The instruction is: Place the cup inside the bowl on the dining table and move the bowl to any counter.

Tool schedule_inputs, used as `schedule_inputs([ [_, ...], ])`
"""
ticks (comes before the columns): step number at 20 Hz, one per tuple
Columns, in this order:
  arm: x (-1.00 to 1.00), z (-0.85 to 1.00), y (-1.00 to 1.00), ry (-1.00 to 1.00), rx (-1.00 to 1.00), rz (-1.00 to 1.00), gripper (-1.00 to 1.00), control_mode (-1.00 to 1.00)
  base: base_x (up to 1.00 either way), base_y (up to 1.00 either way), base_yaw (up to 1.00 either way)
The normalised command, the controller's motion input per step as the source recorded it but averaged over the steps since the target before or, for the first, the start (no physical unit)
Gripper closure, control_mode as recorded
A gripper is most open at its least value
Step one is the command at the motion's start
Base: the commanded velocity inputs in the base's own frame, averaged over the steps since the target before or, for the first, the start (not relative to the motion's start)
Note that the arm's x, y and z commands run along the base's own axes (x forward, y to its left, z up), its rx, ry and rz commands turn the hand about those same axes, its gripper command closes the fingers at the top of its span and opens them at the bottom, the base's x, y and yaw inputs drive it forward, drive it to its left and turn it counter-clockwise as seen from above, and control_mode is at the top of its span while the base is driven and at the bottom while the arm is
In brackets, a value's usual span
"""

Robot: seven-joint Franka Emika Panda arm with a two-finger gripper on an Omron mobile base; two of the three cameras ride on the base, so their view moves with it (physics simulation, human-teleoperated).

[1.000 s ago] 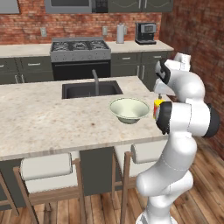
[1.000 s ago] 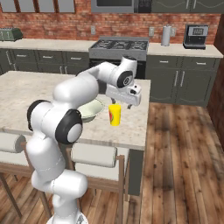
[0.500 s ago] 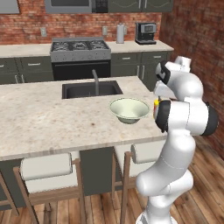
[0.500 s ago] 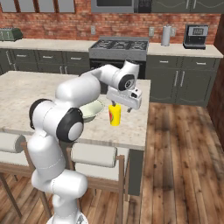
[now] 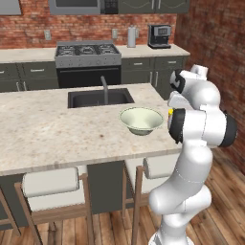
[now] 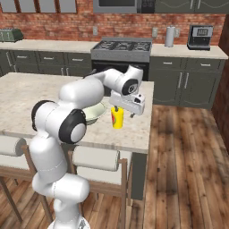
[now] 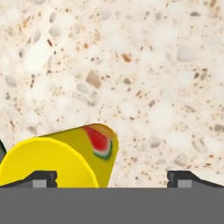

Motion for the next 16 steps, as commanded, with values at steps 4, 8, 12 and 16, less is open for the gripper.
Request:
schedule_inputs([
  [4, 0.00, -0.15, 0.00, 0.03, 0.00, 0.00, -1.00, -1.00, 0.00, 0.00, 0.00],
  [8, 0.00, -0.11, 0.00, 0.03, 0.00, 0.00, -1.00, -1.00, 0.00, 0.00, 0.00],
  [12, 0.00, -0.06, 0.00, 0.03, 0.01, 0.00, -1.00, -1.00, 0.00, 0.00, 0.00],
  [16, 0.00, -0.04, 0.00, 0.01, 0.01, 0.00, -1.00, -1.00, 0.00, 0.00, 0.00],
])
